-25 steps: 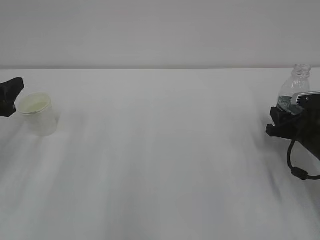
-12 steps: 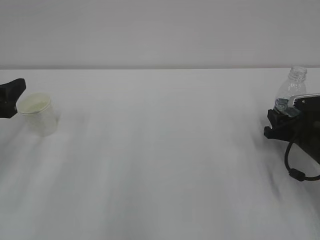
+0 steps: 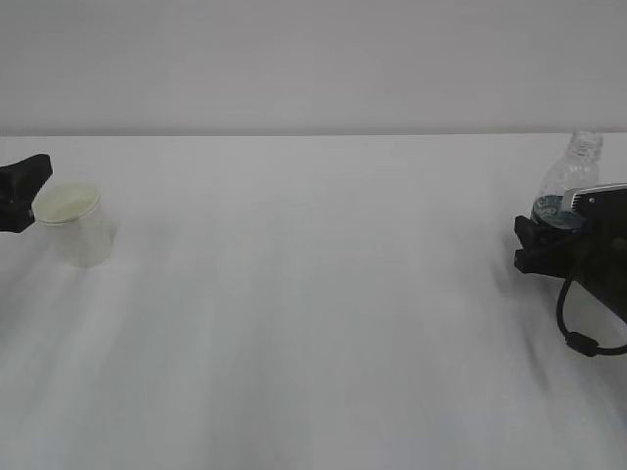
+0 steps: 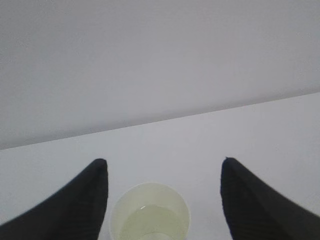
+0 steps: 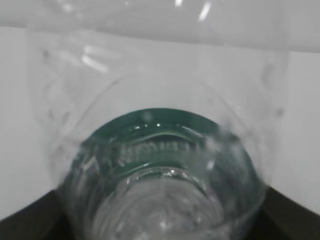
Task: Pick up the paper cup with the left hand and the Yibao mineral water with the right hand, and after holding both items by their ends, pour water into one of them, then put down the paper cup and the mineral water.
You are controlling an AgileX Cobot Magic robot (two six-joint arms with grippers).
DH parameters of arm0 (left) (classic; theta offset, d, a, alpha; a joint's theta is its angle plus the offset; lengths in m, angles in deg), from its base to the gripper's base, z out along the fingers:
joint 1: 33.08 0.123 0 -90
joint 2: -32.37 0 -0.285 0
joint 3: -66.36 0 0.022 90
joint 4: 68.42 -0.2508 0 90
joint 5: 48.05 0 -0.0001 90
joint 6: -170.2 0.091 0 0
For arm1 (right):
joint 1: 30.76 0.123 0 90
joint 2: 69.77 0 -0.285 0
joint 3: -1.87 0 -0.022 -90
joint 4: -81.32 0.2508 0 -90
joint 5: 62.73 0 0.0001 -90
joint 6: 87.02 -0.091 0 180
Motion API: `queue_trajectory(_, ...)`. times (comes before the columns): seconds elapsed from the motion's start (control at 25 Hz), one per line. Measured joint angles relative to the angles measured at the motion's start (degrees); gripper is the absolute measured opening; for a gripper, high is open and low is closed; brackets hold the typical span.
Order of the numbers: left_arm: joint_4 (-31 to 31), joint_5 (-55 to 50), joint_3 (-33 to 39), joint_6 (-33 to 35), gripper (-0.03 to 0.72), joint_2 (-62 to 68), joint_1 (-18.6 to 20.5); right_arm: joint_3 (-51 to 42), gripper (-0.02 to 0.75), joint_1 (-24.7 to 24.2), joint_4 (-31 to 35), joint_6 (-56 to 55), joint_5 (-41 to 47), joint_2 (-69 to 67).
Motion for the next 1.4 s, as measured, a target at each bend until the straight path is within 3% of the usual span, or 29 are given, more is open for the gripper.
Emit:
queue_trajectory(0.2,0.0,-0.21,0.0,0.0,0.499,0.0,0.0,0.0,0.552,0.0,0.0,0.0,-0.24,0.0)
queue_trajectory(1.4,-0.94,-1.6,0.0,0.0,0.485,0.0,0.0,-8.7,0.56,-0.13,0.11,0.0,-0.35,8.6)
